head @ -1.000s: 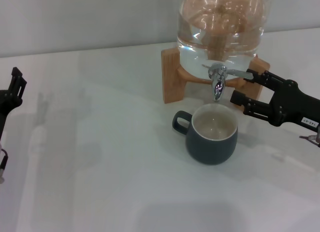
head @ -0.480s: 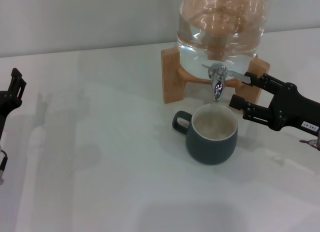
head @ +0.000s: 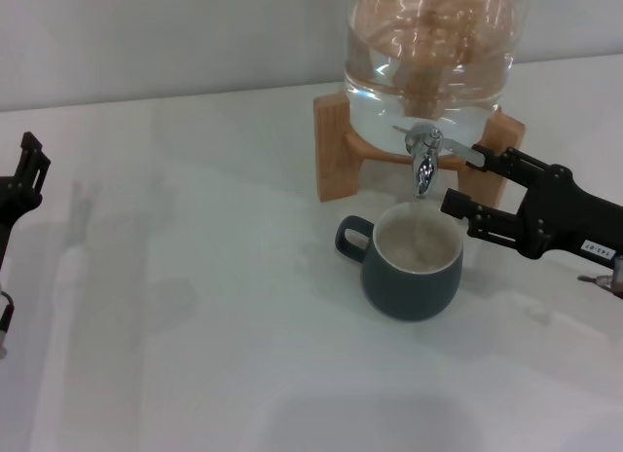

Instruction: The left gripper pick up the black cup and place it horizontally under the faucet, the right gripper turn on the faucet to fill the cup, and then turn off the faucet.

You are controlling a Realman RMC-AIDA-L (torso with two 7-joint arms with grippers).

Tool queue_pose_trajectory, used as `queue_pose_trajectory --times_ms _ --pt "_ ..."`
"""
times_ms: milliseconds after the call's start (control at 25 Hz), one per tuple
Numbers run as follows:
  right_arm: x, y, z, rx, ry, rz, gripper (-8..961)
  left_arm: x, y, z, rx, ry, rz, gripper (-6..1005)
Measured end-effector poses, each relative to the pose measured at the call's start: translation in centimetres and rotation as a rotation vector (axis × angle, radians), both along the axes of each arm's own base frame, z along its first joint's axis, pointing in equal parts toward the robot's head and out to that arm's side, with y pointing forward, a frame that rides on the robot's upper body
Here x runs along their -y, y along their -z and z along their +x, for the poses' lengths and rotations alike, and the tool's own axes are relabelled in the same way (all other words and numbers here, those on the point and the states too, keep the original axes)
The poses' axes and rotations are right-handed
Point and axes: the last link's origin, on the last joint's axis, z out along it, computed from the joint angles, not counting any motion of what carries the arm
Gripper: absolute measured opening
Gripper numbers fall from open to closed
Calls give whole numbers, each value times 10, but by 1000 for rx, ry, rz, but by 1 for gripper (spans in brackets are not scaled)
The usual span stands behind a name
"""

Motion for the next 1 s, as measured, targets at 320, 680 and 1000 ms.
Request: queue_pose_trajectory --times_ms 320,680,1000 --pt "-1 1 -1 0 0 0 810 0 0 0 -2 0 0 740" --pt "0 0 1 -1 5 3 810 0 0 -1 -2 -1 0 740" --pt "1 0 1 0 3 1 810 0 1 1 1 3 -3 740"
